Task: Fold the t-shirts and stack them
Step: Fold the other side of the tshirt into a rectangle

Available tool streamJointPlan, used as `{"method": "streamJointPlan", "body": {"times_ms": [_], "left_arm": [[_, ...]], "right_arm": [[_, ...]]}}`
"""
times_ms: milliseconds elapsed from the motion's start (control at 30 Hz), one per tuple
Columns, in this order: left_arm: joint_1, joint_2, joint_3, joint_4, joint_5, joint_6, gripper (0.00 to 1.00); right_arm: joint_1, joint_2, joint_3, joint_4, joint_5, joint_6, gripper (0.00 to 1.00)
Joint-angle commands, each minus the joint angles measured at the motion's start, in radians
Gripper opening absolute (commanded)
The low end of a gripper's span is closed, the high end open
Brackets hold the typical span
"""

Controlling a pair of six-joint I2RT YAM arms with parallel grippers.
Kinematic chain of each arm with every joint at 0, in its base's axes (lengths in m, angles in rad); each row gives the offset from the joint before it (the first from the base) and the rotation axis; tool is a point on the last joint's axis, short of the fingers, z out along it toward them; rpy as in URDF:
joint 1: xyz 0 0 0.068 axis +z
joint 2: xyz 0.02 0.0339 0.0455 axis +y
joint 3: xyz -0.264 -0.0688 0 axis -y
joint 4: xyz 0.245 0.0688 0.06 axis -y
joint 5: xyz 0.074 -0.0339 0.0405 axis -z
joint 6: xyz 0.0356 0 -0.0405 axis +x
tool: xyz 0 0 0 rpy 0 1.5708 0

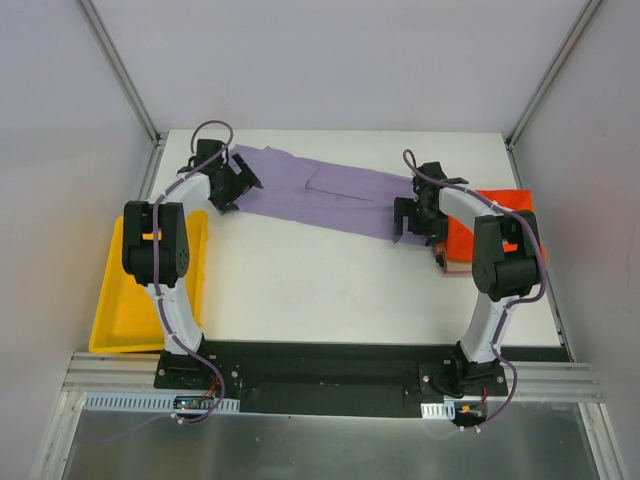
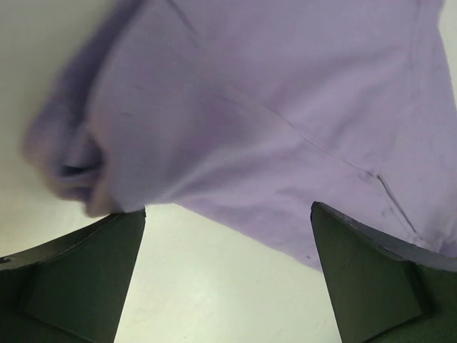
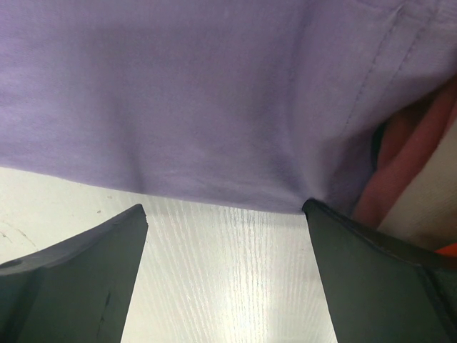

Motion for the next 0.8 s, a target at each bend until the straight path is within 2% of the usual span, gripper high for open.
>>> {"method": "streamJointPlan", "body": {"times_ms": [0,100,200,333,533,767], "left_arm": [[0.052,0.003,-0.010,0.015,-0.026,0.033,0.99],[0.054,0.019,0.026,0.006,-0.076,0.057,0.99],[0.055,0.031,0.070,-0.052,-0.233,0.074,0.99],[0.060,0.061,0.157,-0.120,-0.369,0.109,0.99],[0.100,0.129,0.230,-0.169,-0.325,0.104,0.99],[0.111,0.048,0.228,-0.189,-0.334,0.090,0.99]], "right_arm": [[-0.010,-0.038,-0.029,-0.011,-0.002,-0.011,0.96],[-0.008,-0.037,-0.040,-0.009,0.001,-0.009,0.96],[-0.010,-0.038,-0.046,-0.014,0.018,-0.009,0.96],[-0.013,-0.041,-0.052,-0.023,0.038,-0.011,0.96],[-0.018,-0.047,-0.058,-0.029,0.038,-0.011,0.96],[-0.019,-0.086,-0.054,-0.025,-0.001,-0.026,0.96]]}}
